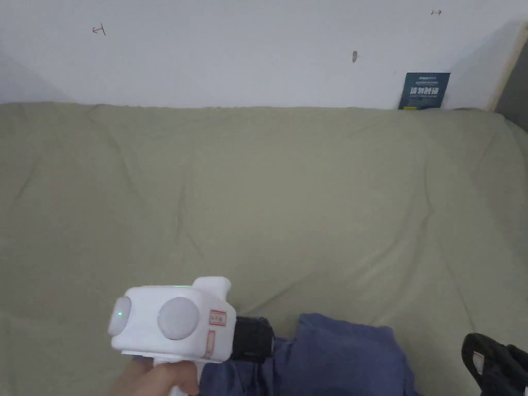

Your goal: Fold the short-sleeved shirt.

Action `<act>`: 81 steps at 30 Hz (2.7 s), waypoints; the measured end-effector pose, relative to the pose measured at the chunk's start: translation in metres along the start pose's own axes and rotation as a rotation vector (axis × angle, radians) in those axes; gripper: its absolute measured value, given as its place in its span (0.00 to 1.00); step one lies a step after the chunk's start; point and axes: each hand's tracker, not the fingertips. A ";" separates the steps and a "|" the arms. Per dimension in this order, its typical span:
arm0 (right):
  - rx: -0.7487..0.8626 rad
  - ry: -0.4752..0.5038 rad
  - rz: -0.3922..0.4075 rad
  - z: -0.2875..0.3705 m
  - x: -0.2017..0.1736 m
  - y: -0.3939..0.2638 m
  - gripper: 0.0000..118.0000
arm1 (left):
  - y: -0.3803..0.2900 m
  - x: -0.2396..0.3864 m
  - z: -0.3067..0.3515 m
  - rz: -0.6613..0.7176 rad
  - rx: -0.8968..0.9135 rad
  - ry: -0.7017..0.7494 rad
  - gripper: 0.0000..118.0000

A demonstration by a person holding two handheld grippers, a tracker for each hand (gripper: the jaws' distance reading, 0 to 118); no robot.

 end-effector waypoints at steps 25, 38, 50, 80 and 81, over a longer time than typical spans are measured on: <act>-0.068 -0.006 -0.060 -0.014 0.007 -0.012 0.00 | -0.027 -0.046 -0.090 0.271 -0.060 -0.423 0.00; -0.062 0.056 -0.028 -0.027 -0.022 -0.002 0.00 | -0.029 -0.164 0.076 0.197 0.170 -0.129 0.00; -0.100 0.075 -0.022 -0.034 -0.042 -0.005 0.00 | -0.031 -0.191 -0.001 0.318 -0.015 -0.450 0.97; -0.053 0.093 0.019 -0.036 -0.032 0.013 0.00 | -0.053 -0.249 0.094 0.487 0.168 -0.217 0.10; -0.052 0.096 0.020 -0.037 -0.033 0.013 0.00 | -0.049 -0.244 0.100 0.478 0.159 -0.179 0.10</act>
